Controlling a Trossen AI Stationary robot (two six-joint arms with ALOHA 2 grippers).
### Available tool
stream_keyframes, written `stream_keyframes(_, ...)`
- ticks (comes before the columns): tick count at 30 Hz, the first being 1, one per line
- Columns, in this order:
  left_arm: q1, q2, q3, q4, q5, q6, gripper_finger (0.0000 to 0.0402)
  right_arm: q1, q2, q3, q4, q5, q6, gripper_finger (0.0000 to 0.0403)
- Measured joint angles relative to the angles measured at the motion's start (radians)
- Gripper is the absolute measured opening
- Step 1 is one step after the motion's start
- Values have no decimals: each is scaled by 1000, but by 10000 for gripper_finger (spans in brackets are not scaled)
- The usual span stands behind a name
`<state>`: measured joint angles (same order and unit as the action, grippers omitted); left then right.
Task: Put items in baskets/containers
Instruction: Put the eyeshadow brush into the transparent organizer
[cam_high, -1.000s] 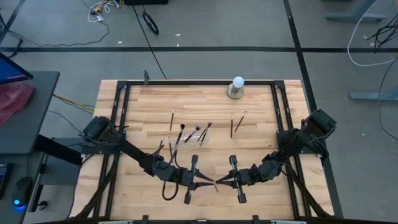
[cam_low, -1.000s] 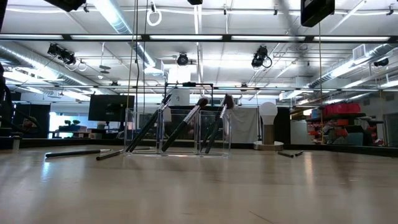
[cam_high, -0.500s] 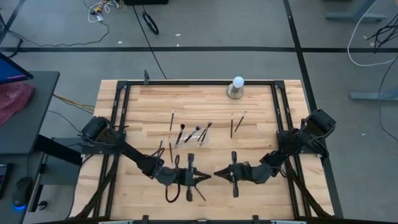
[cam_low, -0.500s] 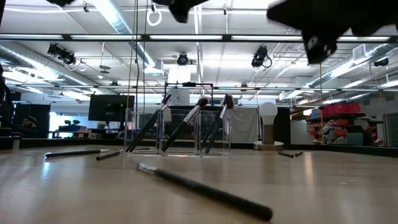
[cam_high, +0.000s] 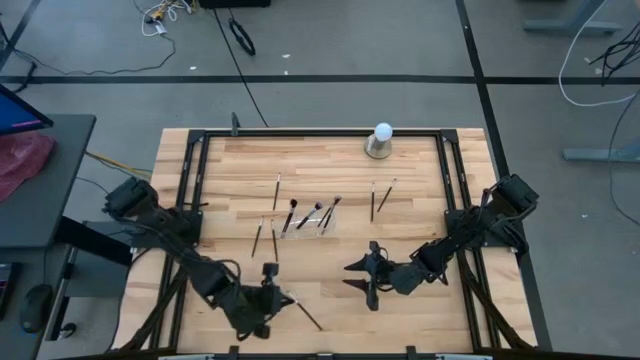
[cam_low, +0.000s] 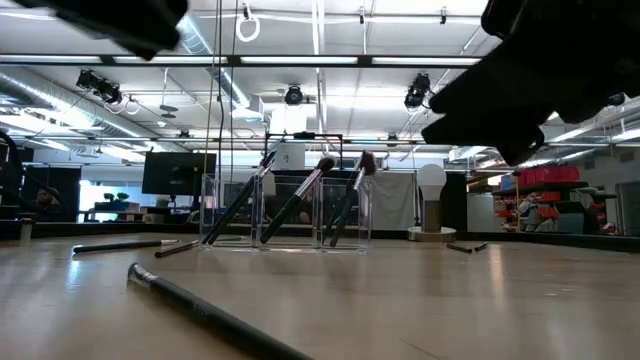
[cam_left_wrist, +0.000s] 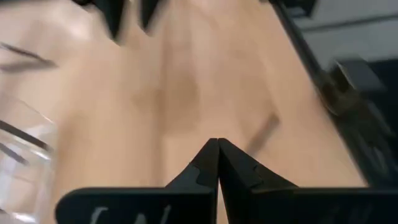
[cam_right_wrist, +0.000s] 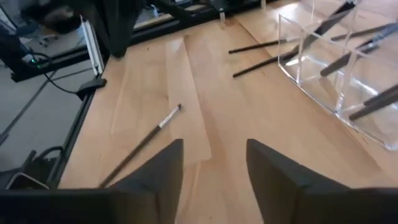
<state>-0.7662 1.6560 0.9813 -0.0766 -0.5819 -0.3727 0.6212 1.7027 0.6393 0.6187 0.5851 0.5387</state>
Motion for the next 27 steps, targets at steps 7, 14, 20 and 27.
stream_keyframes(7,-52,39,-91,112,-9,-67,10,2,92,90,2,-32,-87,205)
stream_keyframes(14,-17,117,-146,262,-24,-12,80,11,185,166,-1,-83,-114,194)
stream_keyframes(20,41,194,-146,342,40,110,187,24,188,164,15,-82,-109,181)
stream_keyframes(27,130,267,-146,433,193,231,227,25,188,164,31,-81,-86,169)
